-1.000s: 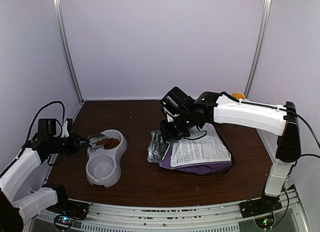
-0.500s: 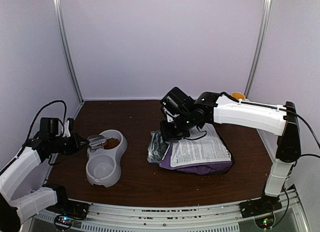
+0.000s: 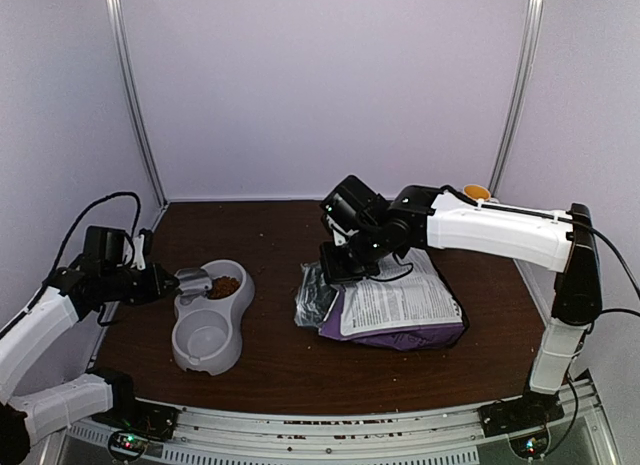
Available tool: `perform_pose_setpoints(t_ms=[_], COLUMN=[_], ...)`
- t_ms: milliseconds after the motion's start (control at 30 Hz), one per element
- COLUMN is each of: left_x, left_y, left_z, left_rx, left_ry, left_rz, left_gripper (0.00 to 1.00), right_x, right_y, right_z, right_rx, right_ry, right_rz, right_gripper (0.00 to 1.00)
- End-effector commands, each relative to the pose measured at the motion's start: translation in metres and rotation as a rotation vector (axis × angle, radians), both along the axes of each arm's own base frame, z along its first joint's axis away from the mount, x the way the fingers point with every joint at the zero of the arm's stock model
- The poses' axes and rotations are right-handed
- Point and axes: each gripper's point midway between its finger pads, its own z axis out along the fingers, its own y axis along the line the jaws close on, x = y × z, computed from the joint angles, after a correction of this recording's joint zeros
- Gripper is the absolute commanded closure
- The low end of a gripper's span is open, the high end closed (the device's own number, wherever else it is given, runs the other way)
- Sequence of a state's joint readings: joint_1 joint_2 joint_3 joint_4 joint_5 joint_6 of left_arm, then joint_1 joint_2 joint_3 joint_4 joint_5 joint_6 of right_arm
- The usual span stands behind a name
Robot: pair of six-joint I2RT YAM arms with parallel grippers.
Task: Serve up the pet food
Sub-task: Place the pet food in the pet food bowl, then insert the spatula into the pet food bowl.
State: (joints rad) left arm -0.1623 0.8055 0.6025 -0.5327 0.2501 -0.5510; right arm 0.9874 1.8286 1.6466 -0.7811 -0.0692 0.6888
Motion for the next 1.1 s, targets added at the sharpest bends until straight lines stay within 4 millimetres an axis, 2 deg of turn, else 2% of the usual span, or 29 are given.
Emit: perform_pose_setpoints(t_ms=[0,200,367,700,933,1067], left_x=[0.007,0.005,-0.002,-0.033,-0.046,-0.047], left_y=[-0.001,-0.02,-0.044,-0.119,-0.167,-0.193], left_z=[0.023,0.036,0.041,0.058,0.049,0.05], left_rx=[0.06,0.05,0.002,-0.167,-0.232,-0.275], left_ry=[-0.074,-0.107,-0.131,-0.18,-0.141,-0.147], left_rz=[-0.003,-0.081,-0.196,-0.546,-0.673,-0.712], left_gripper=[1.0,1.0,1.0,1.0,1.0,1.0], right_x=[0.005,0.003,0.002,-0.002,-0.004,-0.005], right_y=[0.0,0.004,0.01,0.024,0.037,0.044], right_z=[0.018,0.021,0.023,0.036,0.046,0.051], right_rx=[0.061,0.067,0.07,0.086,0.095,0.097], right_ry=[-0.03,-0.03,-0.029,-0.038,-0.045,-0.048], right_rz=[-0.024,-0.014,-0.003,0.024,0.045,0.059], right_gripper=[1.0,1.0,1.0,1.0,1.0,1.0])
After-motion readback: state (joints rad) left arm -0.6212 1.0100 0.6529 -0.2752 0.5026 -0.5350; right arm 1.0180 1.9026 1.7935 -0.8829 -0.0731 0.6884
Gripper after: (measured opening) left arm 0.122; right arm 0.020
